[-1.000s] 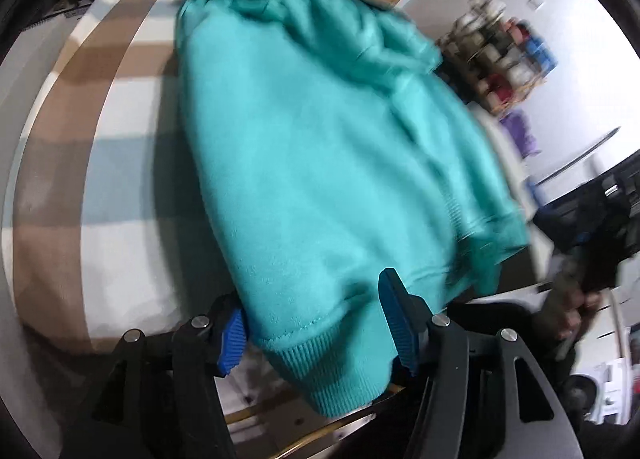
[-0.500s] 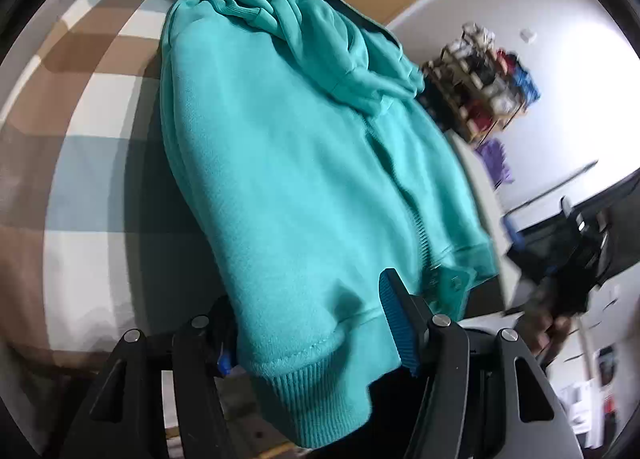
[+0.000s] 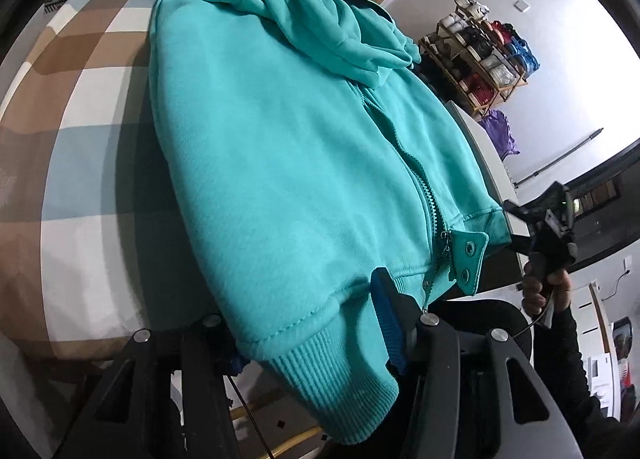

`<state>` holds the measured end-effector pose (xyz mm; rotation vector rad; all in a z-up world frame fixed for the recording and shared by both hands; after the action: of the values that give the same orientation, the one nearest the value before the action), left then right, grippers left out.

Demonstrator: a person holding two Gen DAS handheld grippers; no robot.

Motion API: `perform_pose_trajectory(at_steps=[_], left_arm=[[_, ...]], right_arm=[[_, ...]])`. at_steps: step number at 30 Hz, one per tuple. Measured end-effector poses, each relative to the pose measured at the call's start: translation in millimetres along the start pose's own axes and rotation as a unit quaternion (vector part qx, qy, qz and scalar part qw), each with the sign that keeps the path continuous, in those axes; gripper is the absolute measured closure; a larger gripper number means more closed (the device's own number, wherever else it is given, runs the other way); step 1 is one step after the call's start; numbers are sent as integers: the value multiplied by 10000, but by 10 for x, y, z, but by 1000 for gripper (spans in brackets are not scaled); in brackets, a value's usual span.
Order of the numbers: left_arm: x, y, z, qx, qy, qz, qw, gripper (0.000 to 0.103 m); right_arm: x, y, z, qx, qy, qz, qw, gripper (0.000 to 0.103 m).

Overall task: Fold large clothes
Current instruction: 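Grasp the ribbed sleeve cuff with the right gripper while the left gripper holds the hem, then lift hem and cuff with both grippers and fold them over toward the hood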

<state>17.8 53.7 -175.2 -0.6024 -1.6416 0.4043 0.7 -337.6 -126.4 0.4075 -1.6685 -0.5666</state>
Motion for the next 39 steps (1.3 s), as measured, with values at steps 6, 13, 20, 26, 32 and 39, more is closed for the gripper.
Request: perform_pose_trajectory(at_steps=[6,13,20,26,32,39], left_arm=[[-9,27,9,131,38,63,9999,57],[-98,-43,70,-147,217,-142,9996,57],[-161,-77,95,-247,204,-550,9980,90],[-146,-2,235,44,231,-304,9993,101],[-111,-4,398,119,251,-78,9996,102],[151,-125,703,20,174,391,9991,103]], right_arm=[[-216,102,43,-330,622,-1340,9885,27],[-271,121,63,-240,588,-1163,9912,83],[-128,211,99,-74,109,-871,9961,94],[-84,256,196,89,-170,-788,9967,95],[66,354,456,430,-201,-654,9967,95],[323,417,875,440,-254,-850,9951,95]])
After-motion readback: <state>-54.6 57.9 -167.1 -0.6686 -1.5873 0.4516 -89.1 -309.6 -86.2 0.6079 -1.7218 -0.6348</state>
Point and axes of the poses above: each gripper's, at about its wrist camera, not at the fingertips, and x roughly against the way its jaws point, y to its left, z to its underside, the point moved 6 cm from there along -x, roughly the way its jaws point, and after that the axes turned 15 degrees about y, right-handed, at the moved point
